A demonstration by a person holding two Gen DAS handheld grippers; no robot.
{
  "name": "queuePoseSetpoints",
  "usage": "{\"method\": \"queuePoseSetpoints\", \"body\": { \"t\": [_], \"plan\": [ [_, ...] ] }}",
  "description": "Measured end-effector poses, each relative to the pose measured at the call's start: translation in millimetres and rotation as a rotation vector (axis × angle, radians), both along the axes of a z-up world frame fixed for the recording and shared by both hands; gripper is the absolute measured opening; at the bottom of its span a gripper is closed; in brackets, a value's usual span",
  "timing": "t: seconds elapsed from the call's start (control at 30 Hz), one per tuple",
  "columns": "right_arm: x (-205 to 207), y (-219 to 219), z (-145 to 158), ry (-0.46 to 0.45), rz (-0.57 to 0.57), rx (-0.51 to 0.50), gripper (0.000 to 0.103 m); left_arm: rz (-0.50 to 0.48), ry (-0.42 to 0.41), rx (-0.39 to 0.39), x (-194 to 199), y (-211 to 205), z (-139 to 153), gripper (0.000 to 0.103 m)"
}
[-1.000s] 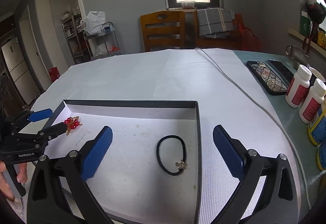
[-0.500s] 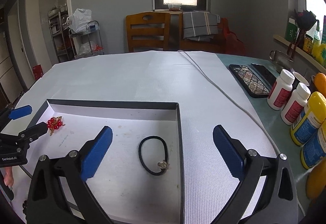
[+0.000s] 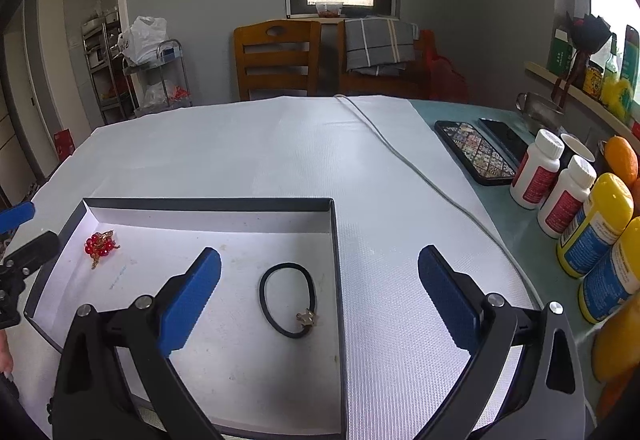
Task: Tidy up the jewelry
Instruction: 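Lift both open tools out of the box back toward the jewelry pile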
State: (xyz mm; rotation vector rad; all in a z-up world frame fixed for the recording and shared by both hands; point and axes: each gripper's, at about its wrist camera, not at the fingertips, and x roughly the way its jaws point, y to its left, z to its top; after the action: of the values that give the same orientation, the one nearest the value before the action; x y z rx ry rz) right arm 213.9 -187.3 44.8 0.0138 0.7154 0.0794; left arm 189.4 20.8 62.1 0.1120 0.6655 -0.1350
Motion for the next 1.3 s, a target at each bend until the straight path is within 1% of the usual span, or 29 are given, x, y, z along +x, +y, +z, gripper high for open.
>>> {"method": "queuePoseSetpoints", "body": {
  "t": [0.07,0.13,0.27,0.37,0.5,0.6,0.7,0.8,0.87,0.97,1.07,1.3],
  "plan": [
    [1.9,-1.6,-0.7,0.048,0.000,0.028,0.097,0.007,-0.007,-0.020,-12.8,2.2,8.2,0.092],
    [-1.6,-1.2,0.4,0.055,0.005,0.045,0.097,0.008,-0.013,-0.031,-28.4,5.0,15.6,0.094],
    [-18.8,-3.9,7.9,0.066,-0.013,0.032,0.097,0.001,-0.020,-0.006,-65.3,12.5,21.7,0.097],
    [-44.4,-14.4,14.4,0.050,-0.004,0.044,0.097,-0.010,0.001,0.026,-87.7,17.1,15.4,0.097],
    [-83.7,-29.1,17.8,0.034,0.014,0.001,0.097,-0.038,0.055,0.057,-112.5,19.7,-2.6,0.097],
    [-107.9,-38.5,12.1,0.047,0.034,-0.012,0.097,-0.063,0.086,0.061,-128.7,17.1,-17.2,0.097],
    [-127.7,-43.4,2.8,0.081,0.085,-0.010,0.097,-0.090,0.120,0.053,-141.9,14.6,-29.5,0.097],
    [-145.3,-48.2,-7.1,0.114,0.121,-0.009,0.097,-0.098,0.154,0.062,-148.6,11.9,-41.0,0.097],
    [-156.6,-51.8,-11.3,0.112,0.132,-0.005,0.097,-0.112,0.176,0.054,-151.0,9.6,-46.9,0.097],
    [-167.8,-55.0,-16.1,0.113,0.135,-0.013,0.097,-0.135,0.185,0.050,-155.2,4.7,-51.5,0.097],
    [-173.2,-56.0,-19.9,0.112,0.152,-0.031,0.097,-0.145,0.184,0.062,-155.0,-0.9,-54.6,0.097],
    [-175.1,-47.5,-28.0,0.123,0.195,-0.024,0.097,-0.119,0.196,0.070,-143.2,-6.1,-58.1,0.097]
  ]
}}
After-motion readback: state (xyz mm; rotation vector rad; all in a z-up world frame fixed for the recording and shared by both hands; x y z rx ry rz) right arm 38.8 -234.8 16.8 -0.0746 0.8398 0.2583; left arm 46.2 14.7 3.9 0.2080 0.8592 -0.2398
